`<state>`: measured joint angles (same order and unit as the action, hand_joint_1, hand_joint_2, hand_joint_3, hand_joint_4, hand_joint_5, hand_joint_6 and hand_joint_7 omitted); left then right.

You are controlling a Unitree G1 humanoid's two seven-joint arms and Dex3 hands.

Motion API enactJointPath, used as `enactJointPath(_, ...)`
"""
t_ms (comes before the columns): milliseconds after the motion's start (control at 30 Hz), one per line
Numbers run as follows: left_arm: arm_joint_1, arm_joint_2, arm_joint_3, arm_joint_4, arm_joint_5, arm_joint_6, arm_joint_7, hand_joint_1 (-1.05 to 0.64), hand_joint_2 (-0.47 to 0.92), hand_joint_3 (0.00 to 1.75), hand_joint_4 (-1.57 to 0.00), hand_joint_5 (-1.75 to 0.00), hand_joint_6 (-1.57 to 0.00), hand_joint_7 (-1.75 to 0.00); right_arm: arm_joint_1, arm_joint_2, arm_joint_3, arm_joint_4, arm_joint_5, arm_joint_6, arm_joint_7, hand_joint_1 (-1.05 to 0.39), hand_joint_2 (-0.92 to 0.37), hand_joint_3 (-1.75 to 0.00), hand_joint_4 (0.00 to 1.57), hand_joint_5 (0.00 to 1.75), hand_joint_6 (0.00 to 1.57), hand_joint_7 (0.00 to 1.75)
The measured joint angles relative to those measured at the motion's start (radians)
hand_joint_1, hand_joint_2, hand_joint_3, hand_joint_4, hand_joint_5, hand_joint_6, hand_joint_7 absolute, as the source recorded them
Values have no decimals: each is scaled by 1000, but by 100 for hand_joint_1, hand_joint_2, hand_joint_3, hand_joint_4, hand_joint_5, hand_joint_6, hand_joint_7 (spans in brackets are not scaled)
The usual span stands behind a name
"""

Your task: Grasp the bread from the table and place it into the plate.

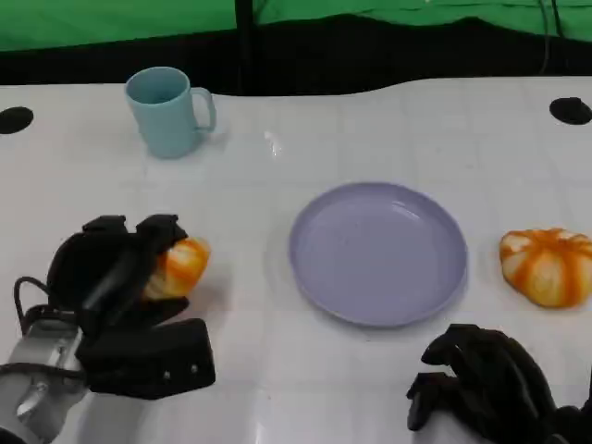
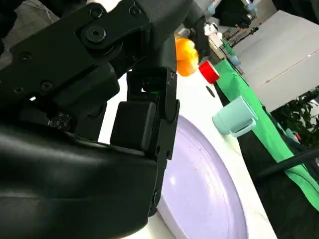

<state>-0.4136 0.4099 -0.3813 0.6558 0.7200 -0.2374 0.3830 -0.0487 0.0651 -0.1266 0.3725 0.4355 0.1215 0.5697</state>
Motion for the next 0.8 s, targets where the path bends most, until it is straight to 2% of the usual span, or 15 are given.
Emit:
enactJointPath(33,1,0,3,-16,-11,-5,-6,-29,62,83,-71,-175,-48,-171,0,0,0,0,0,0,0,-105,-71,0,156,79,157,40)
enactJointPath(67,3,0,6,-36,-18,-6,-13,-29,63,77,-72,-175,-60,-149,0,0,0,1,0,0,0,-105,-71,0,156,79,157,40)
enactJointPath(100,3,-1,9,-54,-19,-6,-17,-29,63,74,-72,-175,-63,-144,-1,0,0,1,0,0,0,-105,-71,0,156,79,157,40)
enactJointPath(167,3,-1,11,-88,-19,-7,-18,-29,65,69,-72,-175,-56,-157,-1,0,-1,1,0,0,-1,-105,-71,0,157,79,157,40)
enactJointPath(267,3,-3,14,-117,-19,-7,-28,-29,66,67,-72,-175,-54,-160,0,0,0,1,0,0,-1,-105,-71,0,157,79,157,40)
enactJointPath(300,3,-4,14,-120,-19,-7,-29,-29,66,66,-73,-175,-57,-153,0,0,-1,1,0,0,-1,-105,-71,0,157,79,157,40)
enactJointPath(333,3,-4,14,-122,-19,-7,-32,-29,69,61,-74,-175,-70,-126,0,0,-1,1,0,0,-1,-105,-71,0,157,79,157,40)
enactJointPath(367,-1,-5,14,-122,-19,-8,-36,-29,71,58,-75,-175,-78,-109,0,0,-1,1,0,0,-1,-105,-71,0,157,79,157,40)
enactJointPath(400,-12,-10,11,-118,-17,-13,-40,-28,72,56,-76,-175,-77,-118,0,-1,-1,2,0,0,-1,-105,-72,-1,157,79,157,40)
enactJointPath(433,-36,-17,6,-106,-17,-28,-45,-29,72,57,-78,-175,-86,-96,-1,-1,-1,3,0,-1,0,-105,-72,-1,156,79,157,40)
enactJointPath(500,-98,-38,-6,-80,-17,-51,-45,-29,70,63,-79,-174,-95,-81,-4,-1,1,8,0,-3,10,-105,-72,-1,156,78,157,39)
enactJointPath(567,-148,-62,-16,-65,-13,-65,-45,-29,62,71,-80,-174,-69,-144,-5,-1,1,11,0,-4,20,-105,-71,0,156,77,157,39)
enactJointPath(600,-171,-77,-21,-53,-9,-69,-45,-29,60,74,-80,-175,-62,-162,-5,-1,0,11,1,-4,20,-105,-71,0,157,77,157,39)
enactJointPath(667,-205,-107,-32,-35,-8,-72,-47,-30,60,75,-81,-175,-59,-171,-5,-1,-1,10,3,-4,20,-105,-71,0,157,77,157,39)
enactJointPath(800,-238,-154,-58,4,-1,-75,-51,-29,55,87,-85,-175,-62,-174,-2,-1,0,7,3,-3,19,-105,-72,0,157,77,157,39)
